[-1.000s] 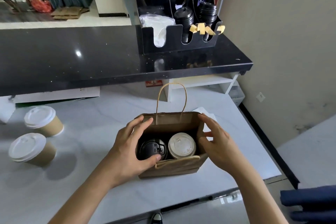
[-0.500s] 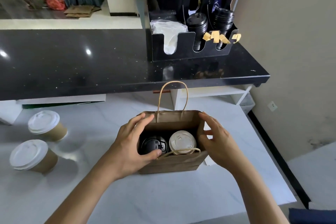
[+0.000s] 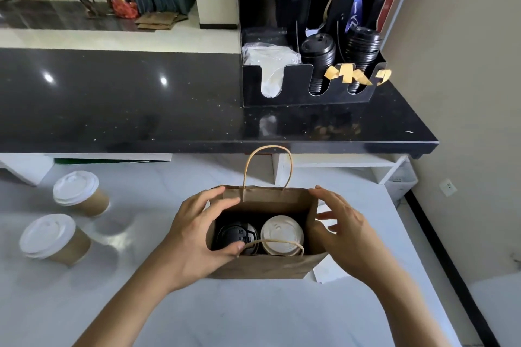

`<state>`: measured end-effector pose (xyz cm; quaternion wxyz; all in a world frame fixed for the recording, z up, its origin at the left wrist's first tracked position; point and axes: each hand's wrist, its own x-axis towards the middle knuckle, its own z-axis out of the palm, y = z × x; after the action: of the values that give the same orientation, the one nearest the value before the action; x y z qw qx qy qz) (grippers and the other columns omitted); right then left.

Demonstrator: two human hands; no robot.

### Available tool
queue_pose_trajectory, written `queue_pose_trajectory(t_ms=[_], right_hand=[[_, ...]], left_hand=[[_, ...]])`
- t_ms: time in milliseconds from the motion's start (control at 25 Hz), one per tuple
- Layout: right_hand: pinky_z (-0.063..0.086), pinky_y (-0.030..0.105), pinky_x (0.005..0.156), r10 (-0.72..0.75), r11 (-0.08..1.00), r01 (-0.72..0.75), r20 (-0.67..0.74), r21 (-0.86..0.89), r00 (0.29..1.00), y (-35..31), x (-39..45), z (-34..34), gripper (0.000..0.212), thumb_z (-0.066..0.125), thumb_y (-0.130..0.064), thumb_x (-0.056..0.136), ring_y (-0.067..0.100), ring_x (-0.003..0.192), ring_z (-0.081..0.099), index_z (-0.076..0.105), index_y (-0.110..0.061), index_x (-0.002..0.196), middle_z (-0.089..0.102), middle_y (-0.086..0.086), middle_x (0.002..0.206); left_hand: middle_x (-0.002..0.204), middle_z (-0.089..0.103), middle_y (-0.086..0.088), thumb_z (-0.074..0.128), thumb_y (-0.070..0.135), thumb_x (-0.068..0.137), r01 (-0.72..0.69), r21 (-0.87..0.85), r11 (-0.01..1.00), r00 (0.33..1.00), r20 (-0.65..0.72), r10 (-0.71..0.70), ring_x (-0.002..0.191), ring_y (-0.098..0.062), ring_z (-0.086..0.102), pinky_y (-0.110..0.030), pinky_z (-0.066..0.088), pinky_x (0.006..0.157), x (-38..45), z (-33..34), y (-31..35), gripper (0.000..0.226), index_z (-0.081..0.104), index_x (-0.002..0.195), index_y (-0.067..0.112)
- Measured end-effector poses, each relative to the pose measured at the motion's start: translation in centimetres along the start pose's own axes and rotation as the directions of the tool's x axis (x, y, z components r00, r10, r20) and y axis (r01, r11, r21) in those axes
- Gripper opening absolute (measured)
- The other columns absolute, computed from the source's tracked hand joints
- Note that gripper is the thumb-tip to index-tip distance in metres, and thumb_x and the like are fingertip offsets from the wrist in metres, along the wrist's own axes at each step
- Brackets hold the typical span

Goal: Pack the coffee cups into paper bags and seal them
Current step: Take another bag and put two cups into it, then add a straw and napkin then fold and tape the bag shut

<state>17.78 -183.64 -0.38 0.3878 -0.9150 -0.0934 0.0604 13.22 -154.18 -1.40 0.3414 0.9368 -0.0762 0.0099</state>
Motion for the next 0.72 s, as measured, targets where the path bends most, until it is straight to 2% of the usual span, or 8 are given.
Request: queue_pose_trajectory(t_ms=[160,280,400,560,720], right_hand=[[0.046,0.009,0.079,-0.05,0.998,0.048,-0.047,-0.035,0.998,-1.2,0.4,-1.5,0.05,0.058,-0.027,0.097,-0.019,0.11,0.051,0.044,-0.05,0.139,0.045,-0.043,0.125],[0.046,0.01,0.082,-0.1,0.994,0.096,-0.082,-0.05,0.992,-2.3,1.7,-2.8,0.048,0.056,-0.027,0.099,-0.017,0.111,0.051,0.044,-0.049,0.139,0.051,-0.035,0.123],[0.041,0.004,0.079,-0.152,0.986,0.144,-0.098,-0.089,0.984,-3.9,3.4,-4.4,0.046,0.053,-0.028,0.1,-0.026,0.104,0.047,0.043,-0.049,0.139,0.049,-0.036,0.114],[0.045,0.009,0.084,-0.223,0.975,0.215,-0.173,-0.06,0.959,-6.4,6.2,-6.4,0.039,0.056,-0.032,0.101,-0.015,0.101,0.056,0.053,-0.043,0.138,0.061,-0.027,0.114],[0.049,0.006,0.079,-0.308,0.951,0.305,-0.253,-0.053,0.917,-9.2,9.4,-8.8,0.032,0.061,-0.029,0.1,-0.015,0.097,0.059,0.063,-0.033,0.131,0.063,-0.03,0.103]], left_hand=[[0.148,0.028,0.037,0.068,0.062,0.081,-0.03,0.042,0.999,0.997,-0.064,0.032,0.146,0.003,0.017,-0.01,0.026,0.109,0.3,-0.9,1.3,0.063,0.048,0.14,0.05],[0.145,0.033,0.036,0.066,0.053,0.09,-0.063,0.061,0.996,0.991,-0.114,0.07,0.142,0.006,0.023,-0.012,0.026,0.107,1.3,-1.8,2.8,0.055,0.046,0.141,0.051],[0.145,0.039,0.032,0.067,0.042,0.094,-0.11,0.077,0.991,0.976,-0.182,0.123,0.14,0.003,0.031,-0.009,0.025,0.108,3.0,-3.0,4.4,0.053,0.045,0.143,0.046],[0.135,0.047,0.035,0.064,0.038,0.097,-0.162,0.07,0.984,0.951,-0.253,0.175,0.134,0.003,0.038,-0.002,0.028,0.101,6.3,-5.7,7.3,0.046,0.049,0.141,0.044],[0.131,0.048,0.037,0.058,0.042,0.095,-0.231,0.084,0.969,0.924,-0.294,0.245,0.128,0.009,0.04,-0.002,0.034,0.095,10.0,-8.4,10.3,0.044,0.049,0.138,0.047]])
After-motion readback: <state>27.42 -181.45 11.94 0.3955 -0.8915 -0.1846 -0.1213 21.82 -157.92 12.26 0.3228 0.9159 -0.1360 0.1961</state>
